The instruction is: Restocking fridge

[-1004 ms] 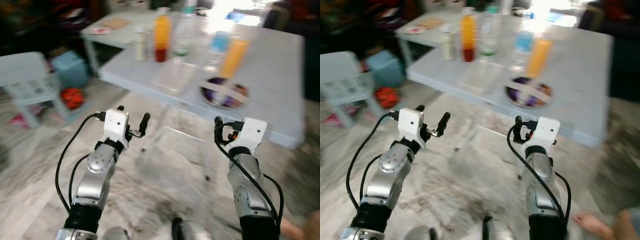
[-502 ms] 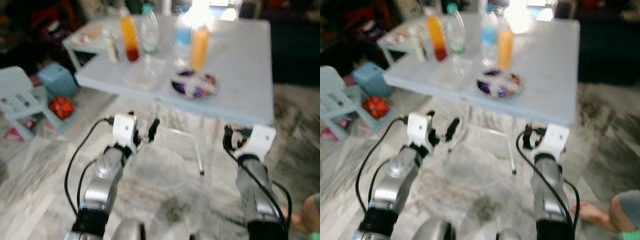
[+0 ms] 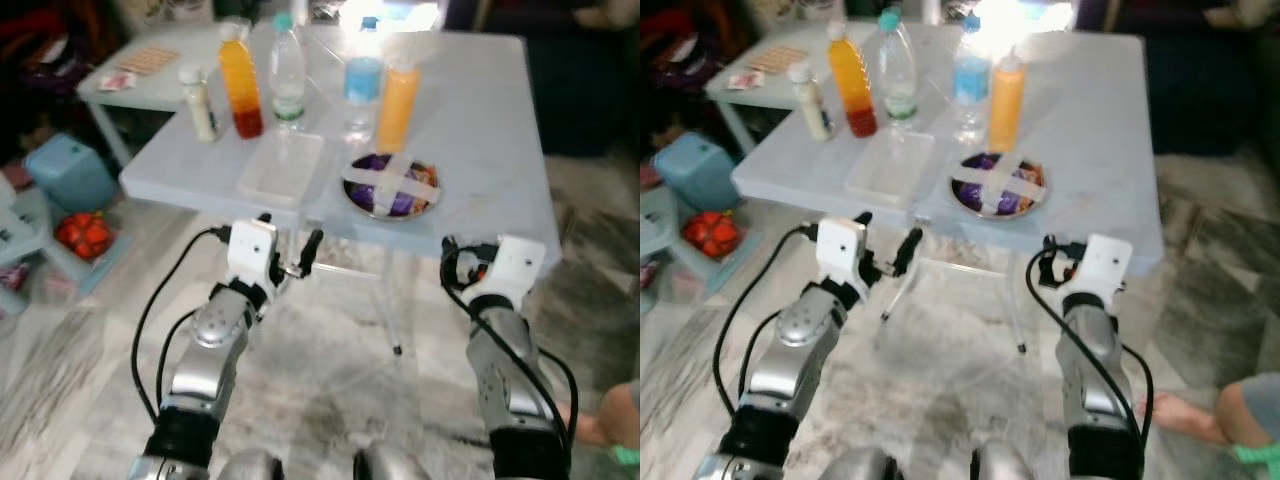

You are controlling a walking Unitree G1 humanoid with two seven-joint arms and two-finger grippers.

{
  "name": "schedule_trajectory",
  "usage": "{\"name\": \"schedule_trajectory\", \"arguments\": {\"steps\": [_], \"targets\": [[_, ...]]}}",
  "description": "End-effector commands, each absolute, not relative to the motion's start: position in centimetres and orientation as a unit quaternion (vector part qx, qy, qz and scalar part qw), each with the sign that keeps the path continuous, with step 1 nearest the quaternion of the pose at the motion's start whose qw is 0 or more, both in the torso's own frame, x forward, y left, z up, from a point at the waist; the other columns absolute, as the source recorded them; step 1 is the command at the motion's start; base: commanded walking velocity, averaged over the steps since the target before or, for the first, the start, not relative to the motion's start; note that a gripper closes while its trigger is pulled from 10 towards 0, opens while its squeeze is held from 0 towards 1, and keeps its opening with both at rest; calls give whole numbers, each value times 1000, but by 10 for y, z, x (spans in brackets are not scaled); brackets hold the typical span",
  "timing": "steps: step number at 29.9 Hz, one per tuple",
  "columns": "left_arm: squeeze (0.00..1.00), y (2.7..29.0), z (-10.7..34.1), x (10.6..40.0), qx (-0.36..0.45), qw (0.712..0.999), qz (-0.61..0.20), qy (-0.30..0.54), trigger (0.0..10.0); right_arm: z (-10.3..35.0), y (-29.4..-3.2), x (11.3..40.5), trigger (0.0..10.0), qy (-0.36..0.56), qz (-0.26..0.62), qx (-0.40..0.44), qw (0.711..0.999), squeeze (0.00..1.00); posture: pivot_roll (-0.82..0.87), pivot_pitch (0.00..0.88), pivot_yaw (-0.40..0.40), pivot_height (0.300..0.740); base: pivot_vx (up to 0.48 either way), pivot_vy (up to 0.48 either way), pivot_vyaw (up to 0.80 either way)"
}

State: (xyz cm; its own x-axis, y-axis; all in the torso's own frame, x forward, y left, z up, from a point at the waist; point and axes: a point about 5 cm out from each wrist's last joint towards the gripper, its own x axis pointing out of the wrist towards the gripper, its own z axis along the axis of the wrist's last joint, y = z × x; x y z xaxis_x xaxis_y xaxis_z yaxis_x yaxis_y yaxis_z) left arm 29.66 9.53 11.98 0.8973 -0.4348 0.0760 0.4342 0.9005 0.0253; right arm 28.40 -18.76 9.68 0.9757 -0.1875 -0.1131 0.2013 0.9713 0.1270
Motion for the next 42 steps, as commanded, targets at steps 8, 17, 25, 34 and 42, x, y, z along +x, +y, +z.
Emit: {"name": "schedule_trajectory", "arguments": {"steps": [8, 17, 25, 34, 42], "targets": [[0, 103, 119, 297, 7, 976, -212, -42, 10000, 95, -178, 283, 10000, 54, -88, 76, 992, 0, 19, 75, -2, 740, 0, 0, 0], [0, 104, 120, 296, 6, 977, -209, -42, 10000, 106, -178, 284, 10000, 29, -90, 95, 991, 0, 19, 81, -2, 740, 0, 0, 0], [0, 104, 120, 295, 7, 977, -209, -39, 10000, 124, -185, 295, 10000, -1, -112, 156, 981, 0, 25, 96, 10, 740, 0, 0, 0], [0, 105, 120, 294, 12, 976, -214, -36, 10000, 131, -193, 312, 10000, -5, -135, 176, 975, 0, 39, 111, 26, 740, 0, 0, 0], [0, 106, 120, 292, 17, 976, -215, -33, 10000, 133, -188, 321, 10000, 11, -137, 194, 971, 0, 53, 124, 33, 740, 0, 0, 0]]}}
